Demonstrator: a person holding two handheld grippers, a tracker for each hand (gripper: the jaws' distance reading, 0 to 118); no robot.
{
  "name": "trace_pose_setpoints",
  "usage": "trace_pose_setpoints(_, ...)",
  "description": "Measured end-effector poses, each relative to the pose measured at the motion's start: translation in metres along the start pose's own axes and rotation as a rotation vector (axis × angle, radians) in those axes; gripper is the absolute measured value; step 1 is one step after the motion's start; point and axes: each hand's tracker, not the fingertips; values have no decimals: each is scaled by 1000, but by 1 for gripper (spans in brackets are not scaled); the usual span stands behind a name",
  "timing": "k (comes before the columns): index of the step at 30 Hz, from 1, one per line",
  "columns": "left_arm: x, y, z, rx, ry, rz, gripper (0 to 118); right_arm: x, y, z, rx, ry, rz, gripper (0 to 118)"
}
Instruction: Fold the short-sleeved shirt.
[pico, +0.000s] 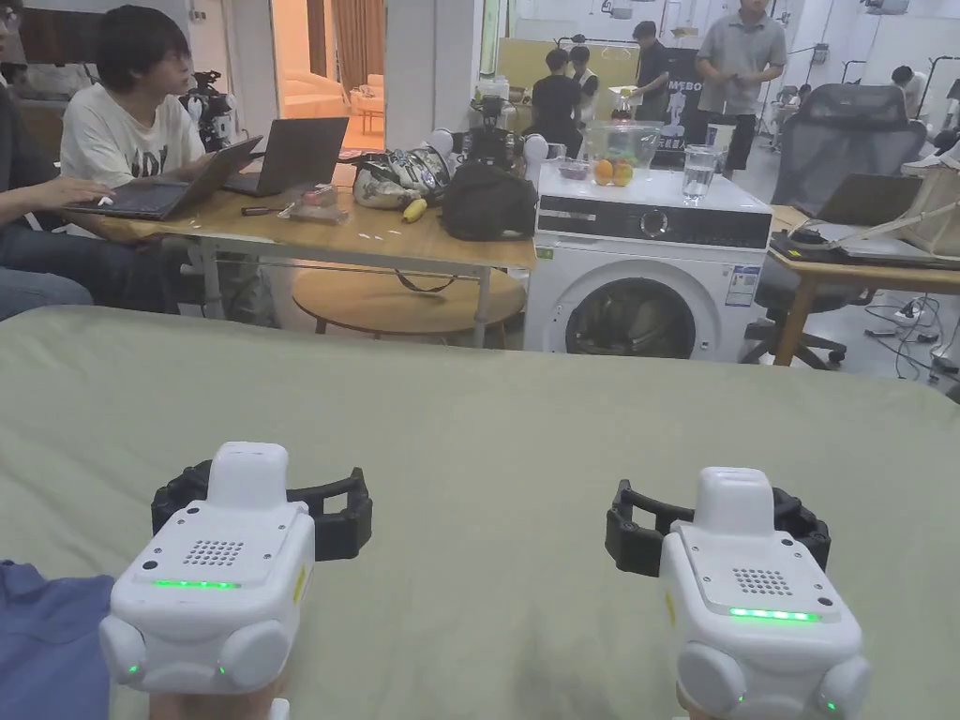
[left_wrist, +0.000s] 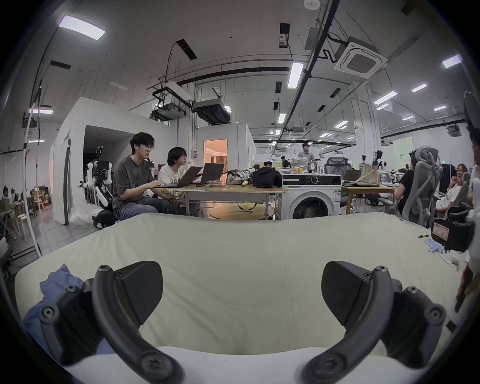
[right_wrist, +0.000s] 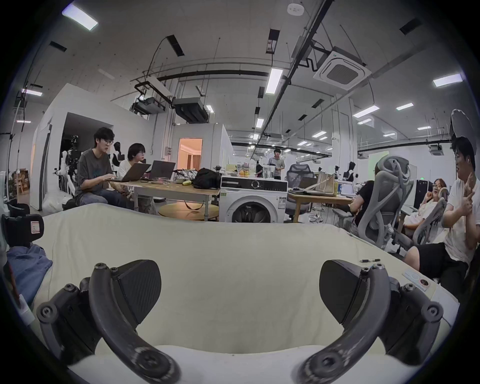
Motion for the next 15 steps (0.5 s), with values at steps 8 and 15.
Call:
trace_pose_setpoints(8, -1, -1, -3, -11, -4, 8, 118, 0, -3, -5, -27, -1, -9, 118)
trace_pose_setpoints(15, -4, -1, -3, -7, -10, 17, 118, 2, -2, -4, -17, -4, -17, 118)
